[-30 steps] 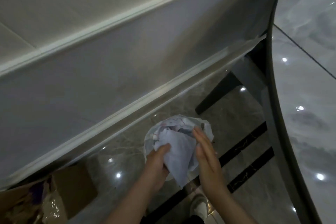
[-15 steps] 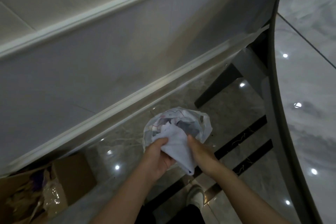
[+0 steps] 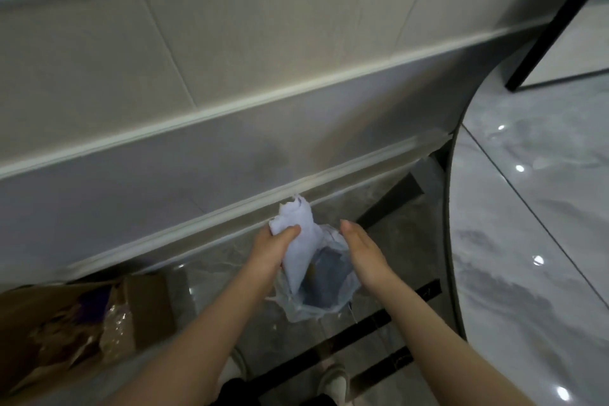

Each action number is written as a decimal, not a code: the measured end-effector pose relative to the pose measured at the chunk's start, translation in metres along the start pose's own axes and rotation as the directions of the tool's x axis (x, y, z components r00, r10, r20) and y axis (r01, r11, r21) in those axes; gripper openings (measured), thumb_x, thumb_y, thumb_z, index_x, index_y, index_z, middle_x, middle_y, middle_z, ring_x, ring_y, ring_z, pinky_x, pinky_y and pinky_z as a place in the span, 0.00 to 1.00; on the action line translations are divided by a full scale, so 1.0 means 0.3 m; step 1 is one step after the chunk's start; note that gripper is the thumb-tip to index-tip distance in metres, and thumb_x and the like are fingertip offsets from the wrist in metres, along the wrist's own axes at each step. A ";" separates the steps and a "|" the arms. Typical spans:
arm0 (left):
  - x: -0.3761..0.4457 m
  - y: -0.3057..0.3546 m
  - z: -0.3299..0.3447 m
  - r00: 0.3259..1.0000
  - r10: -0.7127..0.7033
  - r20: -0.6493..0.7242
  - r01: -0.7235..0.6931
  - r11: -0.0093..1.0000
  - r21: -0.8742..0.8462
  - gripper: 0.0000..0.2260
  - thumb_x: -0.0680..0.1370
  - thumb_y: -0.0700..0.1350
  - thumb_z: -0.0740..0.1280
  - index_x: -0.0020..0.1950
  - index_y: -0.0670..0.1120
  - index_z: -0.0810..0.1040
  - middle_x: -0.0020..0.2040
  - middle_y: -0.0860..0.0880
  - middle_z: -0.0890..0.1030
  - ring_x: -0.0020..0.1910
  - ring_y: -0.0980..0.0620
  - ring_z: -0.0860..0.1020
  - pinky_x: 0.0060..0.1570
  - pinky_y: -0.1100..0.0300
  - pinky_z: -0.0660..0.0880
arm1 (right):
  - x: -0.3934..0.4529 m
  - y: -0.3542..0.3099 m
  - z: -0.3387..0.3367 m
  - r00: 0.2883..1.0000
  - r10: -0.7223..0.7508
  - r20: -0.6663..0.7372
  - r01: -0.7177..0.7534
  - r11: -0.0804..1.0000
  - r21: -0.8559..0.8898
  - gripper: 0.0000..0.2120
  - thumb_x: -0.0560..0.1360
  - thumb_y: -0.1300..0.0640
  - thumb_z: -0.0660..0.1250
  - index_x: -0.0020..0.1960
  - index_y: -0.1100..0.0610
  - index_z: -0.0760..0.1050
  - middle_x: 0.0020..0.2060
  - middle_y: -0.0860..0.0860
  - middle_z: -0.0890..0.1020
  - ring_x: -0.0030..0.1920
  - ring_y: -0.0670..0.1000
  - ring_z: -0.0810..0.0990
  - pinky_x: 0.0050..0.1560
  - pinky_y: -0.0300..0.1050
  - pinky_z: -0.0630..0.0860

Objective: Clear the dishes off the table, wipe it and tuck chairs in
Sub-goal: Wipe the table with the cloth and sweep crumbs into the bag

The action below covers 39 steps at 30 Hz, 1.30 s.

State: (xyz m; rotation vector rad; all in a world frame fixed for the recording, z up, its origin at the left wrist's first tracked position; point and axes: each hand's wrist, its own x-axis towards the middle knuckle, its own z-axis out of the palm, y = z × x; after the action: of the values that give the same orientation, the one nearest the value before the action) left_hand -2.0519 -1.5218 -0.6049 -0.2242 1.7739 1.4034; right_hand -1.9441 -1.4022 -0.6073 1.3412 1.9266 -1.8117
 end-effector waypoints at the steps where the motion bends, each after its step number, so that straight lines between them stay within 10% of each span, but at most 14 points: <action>1: -0.032 0.027 -0.014 0.997 0.077 0.006 -0.077 0.994 0.074 0.05 0.77 0.41 0.67 0.51 0.44 0.75 0.47 0.45 0.79 0.47 0.47 0.78 0.54 0.50 0.76 | -0.024 -0.038 -0.009 0.999 -0.027 0.020 0.027 0.999 -0.033 0.23 0.80 0.43 0.53 0.72 0.49 0.62 0.70 0.50 0.68 0.70 0.53 0.67 0.71 0.50 0.62; 6: -0.132 0.151 -0.105 0.945 0.324 0.049 -0.319 0.871 0.373 0.07 0.75 0.43 0.68 0.38 0.52 0.74 0.33 0.54 0.74 0.33 0.59 0.71 0.29 0.73 0.66 | -0.151 -0.235 -0.014 0.969 -0.216 0.116 0.227 0.970 -0.088 0.31 0.75 0.55 0.66 0.75 0.47 0.57 0.74 0.48 0.62 0.73 0.52 0.61 0.72 0.55 0.63; 15: -0.346 0.367 -0.387 0.835 0.501 0.227 -0.545 0.702 0.458 0.04 0.72 0.45 0.72 0.41 0.49 0.78 0.38 0.50 0.79 0.38 0.57 0.74 0.39 0.61 0.69 | -0.343 -0.591 0.149 0.793 -0.518 0.321 0.594 0.537 -0.599 0.38 0.66 0.50 0.73 0.72 0.50 0.61 0.62 0.51 0.75 0.63 0.50 0.72 0.71 0.53 0.60; 19: -0.458 0.427 -0.623 0.805 0.569 0.167 -0.578 0.689 0.437 0.04 0.72 0.42 0.73 0.42 0.48 0.80 0.38 0.51 0.79 0.35 0.62 0.71 0.36 0.70 0.68 | -0.423 -0.743 0.312 0.719 -0.499 0.484 0.692 0.440 -0.572 0.09 0.68 0.56 0.74 0.44 0.51 0.75 0.43 0.47 0.74 0.46 0.48 0.74 0.49 0.38 0.69; 21: -0.500 0.448 -0.709 0.803 0.573 0.166 -0.580 0.687 0.438 0.05 0.72 0.43 0.73 0.46 0.44 0.81 0.39 0.51 0.80 0.36 0.64 0.73 0.38 0.70 0.69 | -0.448 -0.789 0.369 0.669 -0.527 0.525 0.740 0.398 -0.543 0.13 0.71 0.58 0.73 0.34 0.48 0.70 0.38 0.45 0.71 0.40 0.44 0.72 0.41 0.30 0.66; 34: -0.886 0.299 -1.435 0.667 0.530 -0.523 -0.455 0.846 0.277 0.07 0.74 0.44 0.70 0.49 0.42 0.81 0.47 0.42 0.82 0.46 0.49 0.79 0.47 0.55 0.75 | -0.675 -1.037 1.157 0.277 -0.543 0.793 0.959 0.212 -0.191 0.07 0.73 0.55 0.69 0.45 0.59 0.79 0.41 0.54 0.82 0.40 0.52 0.77 0.42 0.41 0.71; 39: -1.046 0.204 -1.578 0.560 0.444 -0.700 -0.432 0.877 0.211 0.04 0.76 0.44 0.69 0.49 0.46 0.80 0.42 0.53 0.81 0.39 0.62 0.79 0.37 0.70 0.73 | -0.769 -1.064 1.436 0.091 -0.449 0.889 0.988 0.154 -0.024 0.04 0.73 0.54 0.70 0.41 0.54 0.78 0.35 0.48 0.79 0.37 0.47 0.75 0.39 0.39 0.68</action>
State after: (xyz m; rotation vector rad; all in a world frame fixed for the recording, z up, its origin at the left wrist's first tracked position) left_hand -2.1254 -2.0192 -0.3339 -0.4003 2.6559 1.8089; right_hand -2.2180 -1.8387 -0.3333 -0.9575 2.4605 -1.1520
